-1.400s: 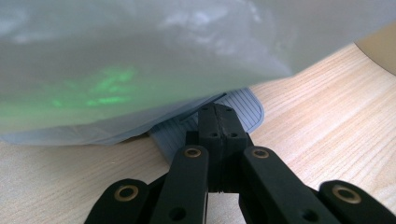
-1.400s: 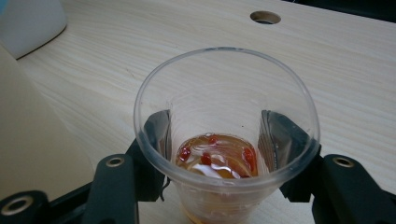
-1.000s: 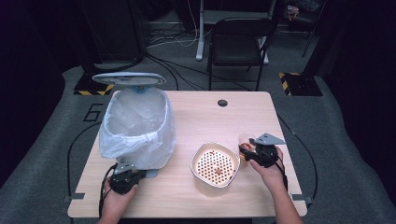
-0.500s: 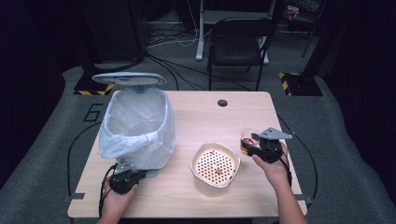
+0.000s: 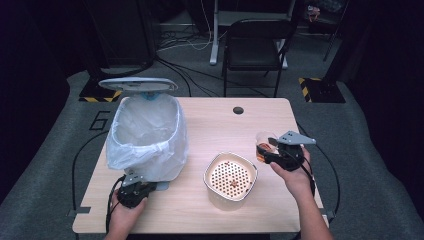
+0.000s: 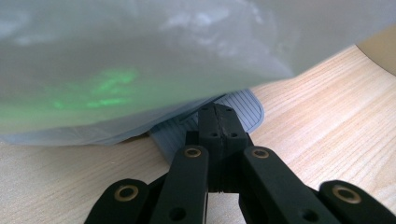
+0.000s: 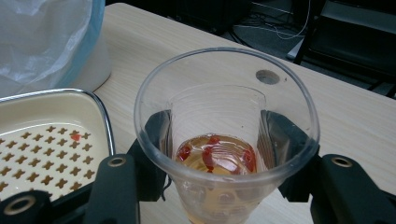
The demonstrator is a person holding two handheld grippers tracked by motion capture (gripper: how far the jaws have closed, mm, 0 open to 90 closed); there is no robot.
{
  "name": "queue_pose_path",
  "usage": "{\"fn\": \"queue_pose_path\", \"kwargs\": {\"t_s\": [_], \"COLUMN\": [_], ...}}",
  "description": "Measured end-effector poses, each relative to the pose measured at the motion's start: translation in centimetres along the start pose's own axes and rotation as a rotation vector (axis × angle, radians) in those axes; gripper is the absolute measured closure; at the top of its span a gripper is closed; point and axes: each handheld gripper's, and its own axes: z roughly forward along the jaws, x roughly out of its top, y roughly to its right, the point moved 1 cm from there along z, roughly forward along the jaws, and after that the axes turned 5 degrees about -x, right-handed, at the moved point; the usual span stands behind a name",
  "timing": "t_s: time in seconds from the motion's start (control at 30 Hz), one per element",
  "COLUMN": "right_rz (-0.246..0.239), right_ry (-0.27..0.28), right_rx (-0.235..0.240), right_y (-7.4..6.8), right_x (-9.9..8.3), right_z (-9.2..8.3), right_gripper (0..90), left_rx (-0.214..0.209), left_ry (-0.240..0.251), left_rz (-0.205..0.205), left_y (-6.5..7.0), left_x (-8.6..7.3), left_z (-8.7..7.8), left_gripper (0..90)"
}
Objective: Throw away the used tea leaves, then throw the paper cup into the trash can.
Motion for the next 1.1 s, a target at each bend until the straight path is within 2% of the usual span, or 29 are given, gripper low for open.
{"fn": "queue_pose_path", "kwargs": {"t_s": [0.4, 0.53, 0.57, 0.6, 0.63, 0.77, 1.1], "right_rz": [-0.069, -0.12, -0.158, -0.158, -0.197, -0.232, -0.275], "right_ry": [0.013, 0.029, 0.032, 0.032, 0.034, 0.051, 0.094], "right_rx": [0.019, 0.018, 0.009, 0.009, 0.003, -0.001, 0.001], "right_y": [-0.9, -1.5, -1.8, -1.8, -2.2, -2.8, -3.1], "right_x": [1.6, 2.0, 2.2, 2.2, 2.2, 2.3, 2.5], "right_z": [-0.2, -0.2, -0.2, -0.2, -0.1, 0.0, 0.1], "right_gripper": [45.2, 45.5, 45.8, 45.8, 45.9, 46.2, 46.5], "left_rx": [-0.002, 0.002, -0.001, -0.001, -0.001, -0.001, -0.001], "left_ry": [-0.002, 0.001, -0.002, -0.002, -0.001, -0.002, -0.001], "left_rz": [0.003, 0.0, 0.003, 0.003, 0.004, 0.003, 0.004], "left_y": [0.0, 0.0, 0.0, 0.0, 0.0, 0.0, 0.0], "left_x": [0.0, 0.0, 0.0, 0.0, 0.0, 0.0, 0.0], "left_z": [0.0, 0.0, 0.0, 0.0, 0.0, 0.0, 0.0], "left_gripper": [90.0, 90.0, 90.0, 90.0, 90.0, 90.0, 90.0]}}
